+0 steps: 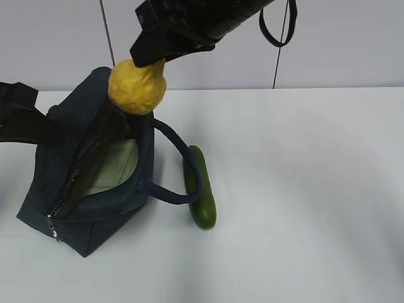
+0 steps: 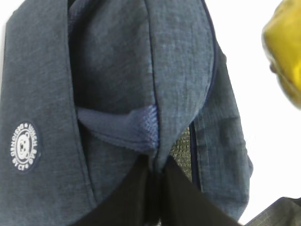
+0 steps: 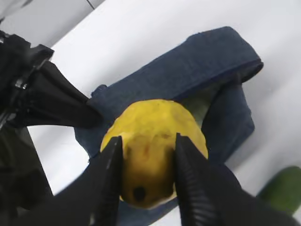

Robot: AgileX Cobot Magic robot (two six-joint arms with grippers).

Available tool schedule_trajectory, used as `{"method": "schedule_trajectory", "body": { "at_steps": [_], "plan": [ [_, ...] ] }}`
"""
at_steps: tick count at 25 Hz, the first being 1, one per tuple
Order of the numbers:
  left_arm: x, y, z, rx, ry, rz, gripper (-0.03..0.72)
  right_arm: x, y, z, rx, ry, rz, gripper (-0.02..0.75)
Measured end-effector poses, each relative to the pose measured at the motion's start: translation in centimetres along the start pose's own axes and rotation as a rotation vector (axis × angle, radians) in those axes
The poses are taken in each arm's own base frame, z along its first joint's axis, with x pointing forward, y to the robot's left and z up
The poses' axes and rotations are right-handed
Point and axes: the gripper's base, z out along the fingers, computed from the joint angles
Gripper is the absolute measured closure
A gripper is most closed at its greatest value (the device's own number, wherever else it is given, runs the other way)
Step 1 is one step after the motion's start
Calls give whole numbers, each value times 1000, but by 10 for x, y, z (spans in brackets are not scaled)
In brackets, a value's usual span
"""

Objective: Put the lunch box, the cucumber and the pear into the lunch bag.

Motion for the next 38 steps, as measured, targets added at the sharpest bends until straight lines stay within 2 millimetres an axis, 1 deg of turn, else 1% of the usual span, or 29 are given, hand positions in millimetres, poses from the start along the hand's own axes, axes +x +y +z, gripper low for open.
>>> {"method": "schedule_trajectory", "body": {
  "at_steps": [2, 8, 11, 16, 18, 19, 20, 23, 24, 27, 29, 32, 35, 38],
  "plan": [
    [0, 0, 0, 0, 0, 0, 687, 0, -2, 8, -33, -18, 13, 478],
    [0, 0, 0, 0, 0, 0, 687, 15, -19, 47, -57, 21, 29, 478],
    [0, -1, -1, 1, -1, 1, 687, 19, -26, 62, -74, 9, 40, 478],
    [2, -4, -6, 7, -5, 13, 687, 25, -35, 84, -99, -32, 74, 478],
    [2, -4, -6, 9, 0, 14, 687, 26, -36, 90, -110, -47, 79, 464],
    [2, -4, -6, 9, 0, 14, 687, 26, -37, 92, -108, -56, 80, 444],
    [2, -4, -6, 9, 0, 14, 687, 26, -38, 92, -104, -63, 81, 423],
    [2, -4, -6, 9, 0, 14, 687, 24, -39, 92, -97, -87, 92, 317],
    [2, -4, -6, 9, 0, 14, 687, 24, -39, 92, -95, -89, 89, 294],
    [2, -4, -6, 9, 1, 15, 687, 23, -39, 92, -93, -93, 90, 261],
    [2, -4, -6, 9, 1, 15, 687, 21, -37, 88, -87, -99, 77, 258],
    [2, -4, -6, 7, 2, 16, 687, 15, -33, 74, -46, -87, -1, 265],
    [3, -2, -6, -16, 16, 38, 687, 9, -29, 52, 38, -51, -73, 302],
    [7, 5, -7, -89, 55, 50, 687, 10, -28, 33, 130, 28, -111, 345]
  ]
}}
